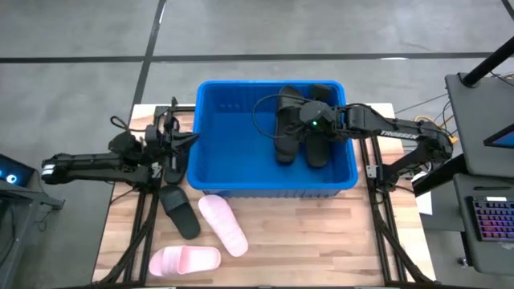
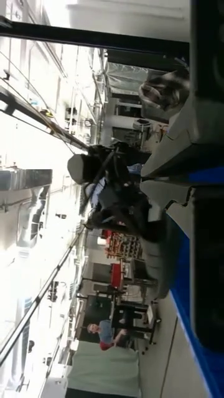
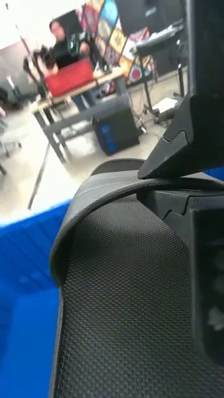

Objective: Pick and place slides into bin
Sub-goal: Put the black slide into the blue bin

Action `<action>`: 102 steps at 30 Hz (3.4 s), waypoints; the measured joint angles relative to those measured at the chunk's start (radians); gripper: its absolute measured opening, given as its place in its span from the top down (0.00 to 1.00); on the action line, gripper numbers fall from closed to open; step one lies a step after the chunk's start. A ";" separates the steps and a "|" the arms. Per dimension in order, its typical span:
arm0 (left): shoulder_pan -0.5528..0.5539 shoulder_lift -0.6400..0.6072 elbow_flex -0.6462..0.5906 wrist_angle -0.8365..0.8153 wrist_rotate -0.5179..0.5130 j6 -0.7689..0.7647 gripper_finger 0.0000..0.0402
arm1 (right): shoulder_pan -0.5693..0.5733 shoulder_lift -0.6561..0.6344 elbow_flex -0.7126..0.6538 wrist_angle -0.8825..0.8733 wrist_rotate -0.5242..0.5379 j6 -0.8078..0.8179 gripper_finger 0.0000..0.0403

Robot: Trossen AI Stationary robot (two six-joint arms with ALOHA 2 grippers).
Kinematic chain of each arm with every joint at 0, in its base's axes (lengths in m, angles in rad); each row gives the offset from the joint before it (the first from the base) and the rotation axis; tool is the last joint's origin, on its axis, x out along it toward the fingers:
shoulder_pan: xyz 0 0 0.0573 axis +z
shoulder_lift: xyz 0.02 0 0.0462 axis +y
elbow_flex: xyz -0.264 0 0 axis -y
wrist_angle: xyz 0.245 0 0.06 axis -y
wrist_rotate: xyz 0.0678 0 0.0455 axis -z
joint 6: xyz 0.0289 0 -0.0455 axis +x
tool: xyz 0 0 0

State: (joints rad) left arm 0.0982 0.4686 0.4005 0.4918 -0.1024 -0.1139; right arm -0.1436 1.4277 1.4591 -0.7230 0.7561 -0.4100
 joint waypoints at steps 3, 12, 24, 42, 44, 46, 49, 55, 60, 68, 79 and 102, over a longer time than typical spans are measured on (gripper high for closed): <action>0.000 -0.025 -0.001 -0.036 -0.010 0.024 0.98 | -0.025 0.001 -0.028 0.000 -0.037 -0.018 0.93; 0.000 -0.056 -0.002 -0.054 -0.011 0.042 0.98 | -0.073 0.001 -0.108 0.008 -0.166 -0.044 0.93; 0.000 -0.072 -0.002 -0.056 -0.011 0.041 0.98 | -0.099 0.014 -0.219 0.220 -0.154 -0.141 0.93; -0.001 -0.073 -0.002 -0.055 -0.011 -0.012 0.98 | -0.131 0.153 -0.256 0.279 -0.120 -0.248 0.93; -0.001 -0.075 -0.002 -0.056 -0.011 -0.012 0.98 | -0.134 0.172 -0.256 0.282 -0.119 -0.267 0.93; -0.001 -0.076 -0.002 -0.055 -0.011 -0.012 0.98 | -0.134 0.188 -0.256 0.287 -0.119 -0.280 0.93; -0.001 -0.077 -0.002 -0.056 -0.011 -0.011 0.98 | -0.135 0.211 -0.256 0.292 -0.118 -0.291 0.93; -0.001 -0.074 -0.002 -0.056 -0.011 -0.011 0.98 | -0.149 0.239 -0.256 0.304 -0.119 -0.299 0.93; -0.001 -0.072 -0.002 -0.056 -0.011 -0.011 0.98 | -0.166 0.252 -0.256 0.312 -0.116 -0.302 0.93; 0.000 -0.070 -0.002 -0.059 -0.011 -0.010 0.98 | -0.198 0.266 -0.255 0.318 -0.087 -0.342 0.93; 0.000 -0.070 -0.006 -0.062 -0.011 -0.010 0.98 | -0.213 0.319 -0.254 0.334 -0.103 -0.379 0.93; 0.000 -0.073 -0.016 -0.059 -0.011 -0.012 0.98 | -0.224 0.316 -0.253 0.328 -0.150 -0.351 0.93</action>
State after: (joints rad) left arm 0.0978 0.3958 0.3846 0.4332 -0.1131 -0.1257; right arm -0.3675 1.7435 1.2057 -0.3950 0.6060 -0.7608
